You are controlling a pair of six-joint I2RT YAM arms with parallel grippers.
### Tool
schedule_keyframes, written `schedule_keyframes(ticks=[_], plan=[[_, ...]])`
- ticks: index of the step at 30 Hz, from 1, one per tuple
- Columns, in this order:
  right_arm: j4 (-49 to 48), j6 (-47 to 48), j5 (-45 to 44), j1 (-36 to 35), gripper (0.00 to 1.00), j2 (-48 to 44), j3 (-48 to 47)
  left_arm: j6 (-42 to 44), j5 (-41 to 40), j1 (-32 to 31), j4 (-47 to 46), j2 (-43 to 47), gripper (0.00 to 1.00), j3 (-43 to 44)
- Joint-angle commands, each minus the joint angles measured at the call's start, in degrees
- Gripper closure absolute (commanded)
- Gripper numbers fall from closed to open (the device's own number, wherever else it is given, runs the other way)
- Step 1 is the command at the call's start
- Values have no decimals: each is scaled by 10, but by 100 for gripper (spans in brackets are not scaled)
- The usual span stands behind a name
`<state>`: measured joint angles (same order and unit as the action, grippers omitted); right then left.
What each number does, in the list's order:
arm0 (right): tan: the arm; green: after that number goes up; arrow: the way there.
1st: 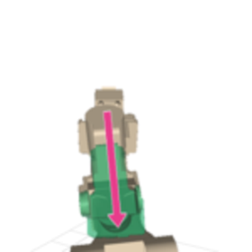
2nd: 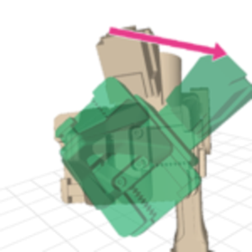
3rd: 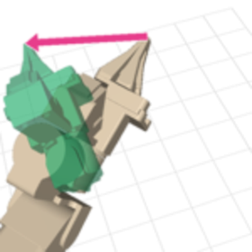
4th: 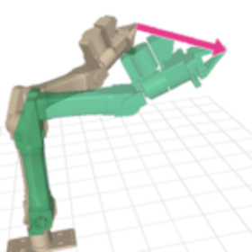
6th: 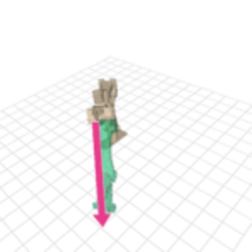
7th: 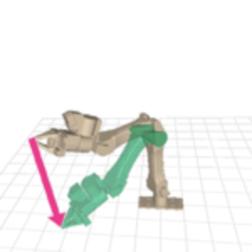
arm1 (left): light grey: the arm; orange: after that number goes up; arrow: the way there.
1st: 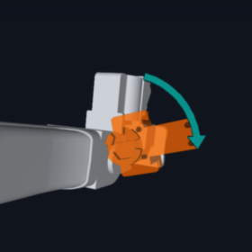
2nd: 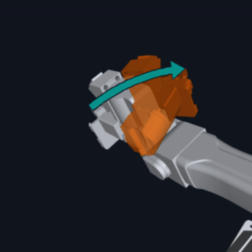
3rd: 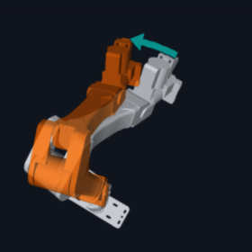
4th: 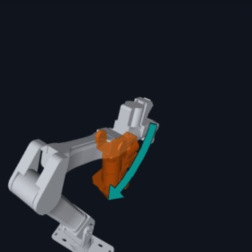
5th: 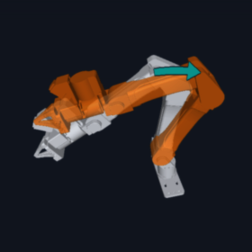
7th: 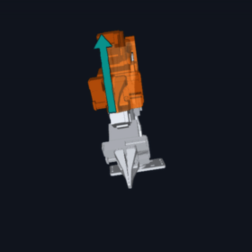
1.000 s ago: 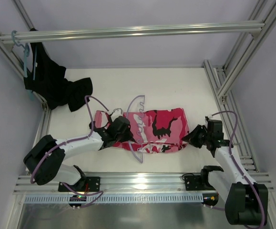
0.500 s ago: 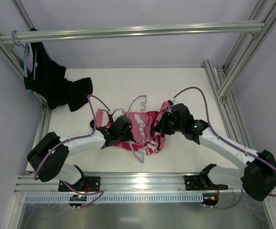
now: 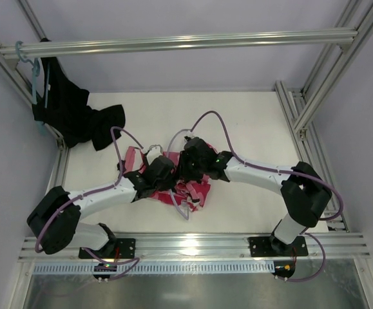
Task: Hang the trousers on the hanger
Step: Place trousers on hanger
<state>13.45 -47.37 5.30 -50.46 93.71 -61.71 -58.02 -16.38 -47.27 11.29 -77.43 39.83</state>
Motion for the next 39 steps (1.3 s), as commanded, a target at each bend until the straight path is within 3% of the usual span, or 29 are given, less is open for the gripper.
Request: schedule_keyframes(ticks=[1,9,13,16,23,33,39], plan=[[-53,-11,11,-5,68,-3,-27,5,-38,-3,-6,25,100,10],[-6,23,44,27,43,-37,-63,6,-41,-3,2,29,100,16],[11,36,39,51,40,-94,-45,10,-39,-3,5,30,100,16],[8,46,31,66,42,-124,-11,13,-41,-3,8,28,100,18],[-4,62,-70,80,63,-192,98,13,-43,-4,12,25,100,21],[-172,71,30,17,65,-39,95,20,-39,-5,19,22,99,45],[-180,70,8,6,66,7,121,28,-31,-8,21,32,87,53]])
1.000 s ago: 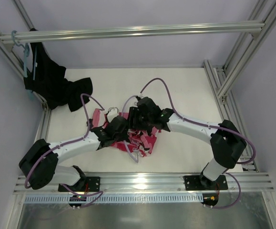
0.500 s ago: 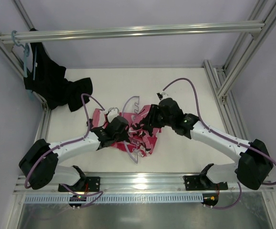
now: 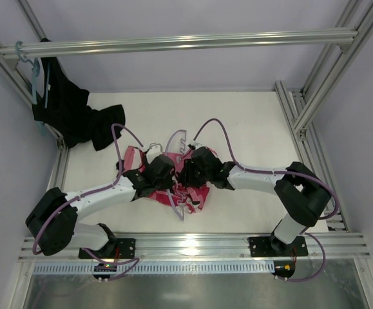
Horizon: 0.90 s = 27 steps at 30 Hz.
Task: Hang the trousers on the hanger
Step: Place trousers on hanger
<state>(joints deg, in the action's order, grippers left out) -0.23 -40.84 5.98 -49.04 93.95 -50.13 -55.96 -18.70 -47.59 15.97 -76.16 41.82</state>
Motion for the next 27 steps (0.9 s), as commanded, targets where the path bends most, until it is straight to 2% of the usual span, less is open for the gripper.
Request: schedule_keyframes(ticks=[1,3,8,14,24,27], plan=[[-43,6,1,-8,66,7,6,9,-8,-5,-21,22,85,35],[-40,8,-6,-11,66,9,4,11,-7,-7,-17,25,79,41],[-25,11,-21,-12,66,23,-5,23,-2,-7,-11,40,73,47],[-9,9,-32,-13,66,22,-11,31,12,-16,-14,49,72,55],[-19,-13,2,-13,65,-43,-9,42,42,-20,-32,34,71,66],[-7,-17,-10,-13,56,-83,10,47,52,-21,-29,27,71,79]])
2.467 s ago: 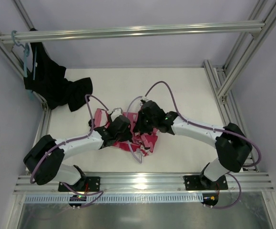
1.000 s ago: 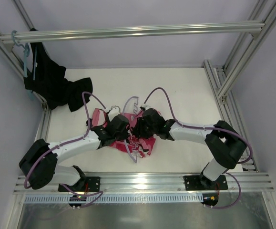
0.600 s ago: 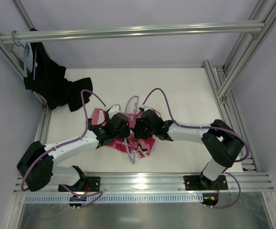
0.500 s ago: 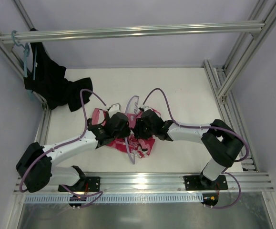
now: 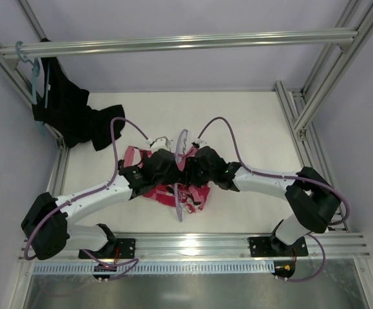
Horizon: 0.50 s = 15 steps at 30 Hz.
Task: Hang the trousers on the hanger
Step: Place trousers on hanger
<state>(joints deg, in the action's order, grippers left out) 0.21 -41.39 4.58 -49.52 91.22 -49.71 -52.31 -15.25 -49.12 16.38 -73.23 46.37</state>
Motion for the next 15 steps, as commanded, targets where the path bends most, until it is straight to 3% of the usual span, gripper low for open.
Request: schedule_keyframes(ticks=[1,4,8,15], plan=[[-9,-5,-5,-8,51,-70,14,13,19,-5,-31,-4,71,37],[19,16,-23,-9,43,-121,37,15,24,-5,-29,-7,71,44],[-23,26,2,-13,34,-188,94,16,32,-6,-32,-16,70,50],[-57,27,0,-25,31,-185,103,10,48,-9,-50,-37,69,54]])
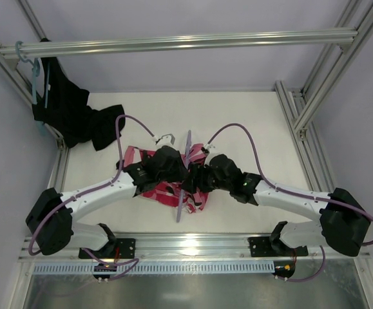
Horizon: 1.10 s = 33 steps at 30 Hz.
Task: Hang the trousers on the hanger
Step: Place trousers on hanger
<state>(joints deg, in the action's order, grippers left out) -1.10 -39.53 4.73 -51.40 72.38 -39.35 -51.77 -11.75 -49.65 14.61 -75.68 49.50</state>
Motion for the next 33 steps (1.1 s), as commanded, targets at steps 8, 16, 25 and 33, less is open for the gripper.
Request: schedule_keyframes(ticks=[8,16,25,33], plan=[[-43,-23,-101,-9,34,39,-12,1,12,-7,-24,-18,70,25],[-33,-63,-166,-14,42,0,13,8,24,-7,-22,-18,69,36],[-61,-64,-161,-19,37,-36,38,11,24,-7,-15,-33,70,50],[-61,-69,-184,-20,36,-15,31,18,3,8,14,-28,70,48]])
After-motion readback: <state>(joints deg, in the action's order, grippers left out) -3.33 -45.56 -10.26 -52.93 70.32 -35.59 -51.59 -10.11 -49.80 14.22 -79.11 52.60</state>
